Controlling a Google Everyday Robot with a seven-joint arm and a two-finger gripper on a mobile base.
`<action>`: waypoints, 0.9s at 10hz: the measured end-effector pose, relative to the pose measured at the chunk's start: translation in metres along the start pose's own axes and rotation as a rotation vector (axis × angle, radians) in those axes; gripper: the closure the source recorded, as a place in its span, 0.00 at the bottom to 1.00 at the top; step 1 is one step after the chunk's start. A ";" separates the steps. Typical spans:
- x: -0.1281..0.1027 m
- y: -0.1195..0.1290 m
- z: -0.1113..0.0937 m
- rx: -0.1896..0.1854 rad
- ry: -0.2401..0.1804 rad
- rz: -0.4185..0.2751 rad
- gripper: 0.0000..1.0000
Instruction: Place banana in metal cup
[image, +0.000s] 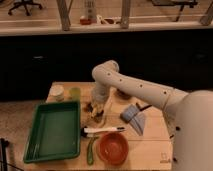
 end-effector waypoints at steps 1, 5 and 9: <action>-0.001 0.001 0.000 -0.008 -0.004 -0.006 1.00; -0.003 0.001 0.001 -0.018 -0.016 -0.022 1.00; -0.003 0.001 0.002 -0.018 -0.028 -0.021 0.73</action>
